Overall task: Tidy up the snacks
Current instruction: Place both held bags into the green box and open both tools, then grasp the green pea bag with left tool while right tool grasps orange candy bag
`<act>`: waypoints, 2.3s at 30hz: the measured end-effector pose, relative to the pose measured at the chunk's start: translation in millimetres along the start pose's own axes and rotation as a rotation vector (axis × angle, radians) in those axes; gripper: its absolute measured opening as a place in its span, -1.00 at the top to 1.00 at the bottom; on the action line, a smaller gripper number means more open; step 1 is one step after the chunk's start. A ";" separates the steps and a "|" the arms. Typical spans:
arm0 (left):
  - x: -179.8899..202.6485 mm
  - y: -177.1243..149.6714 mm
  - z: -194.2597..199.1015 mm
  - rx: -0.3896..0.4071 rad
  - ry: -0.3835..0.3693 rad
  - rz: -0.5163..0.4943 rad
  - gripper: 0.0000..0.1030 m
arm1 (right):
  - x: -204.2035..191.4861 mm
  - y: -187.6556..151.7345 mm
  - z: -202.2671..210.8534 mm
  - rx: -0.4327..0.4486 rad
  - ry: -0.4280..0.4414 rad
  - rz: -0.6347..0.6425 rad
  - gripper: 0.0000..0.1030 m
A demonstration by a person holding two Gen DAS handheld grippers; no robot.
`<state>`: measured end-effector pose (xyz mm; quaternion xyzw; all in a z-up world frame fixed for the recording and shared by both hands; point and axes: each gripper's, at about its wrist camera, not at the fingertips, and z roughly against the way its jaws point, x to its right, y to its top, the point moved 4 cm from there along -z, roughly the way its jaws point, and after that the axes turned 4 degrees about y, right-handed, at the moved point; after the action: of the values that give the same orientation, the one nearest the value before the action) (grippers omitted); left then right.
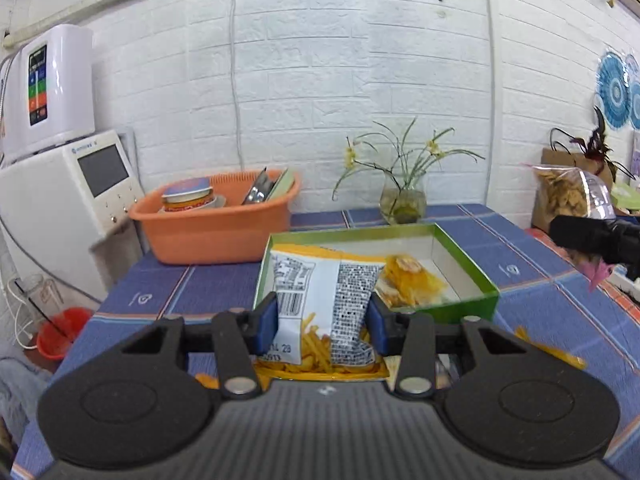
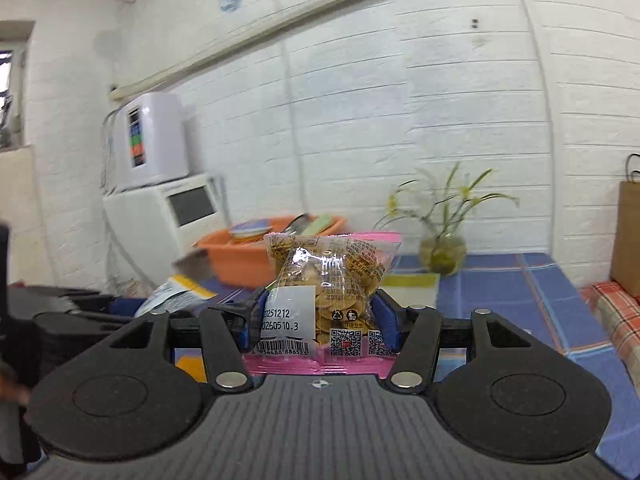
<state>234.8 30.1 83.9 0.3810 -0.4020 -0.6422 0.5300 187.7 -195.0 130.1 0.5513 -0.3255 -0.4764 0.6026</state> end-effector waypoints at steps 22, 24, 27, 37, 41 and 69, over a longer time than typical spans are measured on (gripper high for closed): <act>8.2 7.3 -163.5 -0.064 0.053 0.100 0.13 | 47.7 -36.0 -157.6 -0.171 -0.127 -0.100 -0.89; 9.5 5.1 -166.6 -0.081 0.038 0.076 -0.20 | 45.9 -35.8 -163.2 -0.199 -0.133 -0.057 -1.00; 9.9 4.7 -165.9 -0.064 0.081 0.041 -0.19 | 41.9 -30.2 -152.3 -0.174 -0.126 -0.027 -1.00; -29.4 21.7 -122.6 -0.053 0.085 0.026 -0.29 | 14.5 -46.4 -98.7 -0.274 0.143 -0.113 -1.00; -34.6 7.5 -96.1 -0.075 0.056 0.004 -0.30 | 18.7 -70.8 -96.6 -0.324 0.171 -0.183 -1.00; 49.1 -106.0 -91.3 -0.200 -0.100 -0.282 -0.97 | 96.4 -95.5 -51.0 -0.428 -0.236 -0.009 -1.00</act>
<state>271.4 -16.5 -52.0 0.3466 -0.3046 -0.7650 0.4493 246.2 -261.0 15.0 0.3533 -0.2829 -0.5983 0.6613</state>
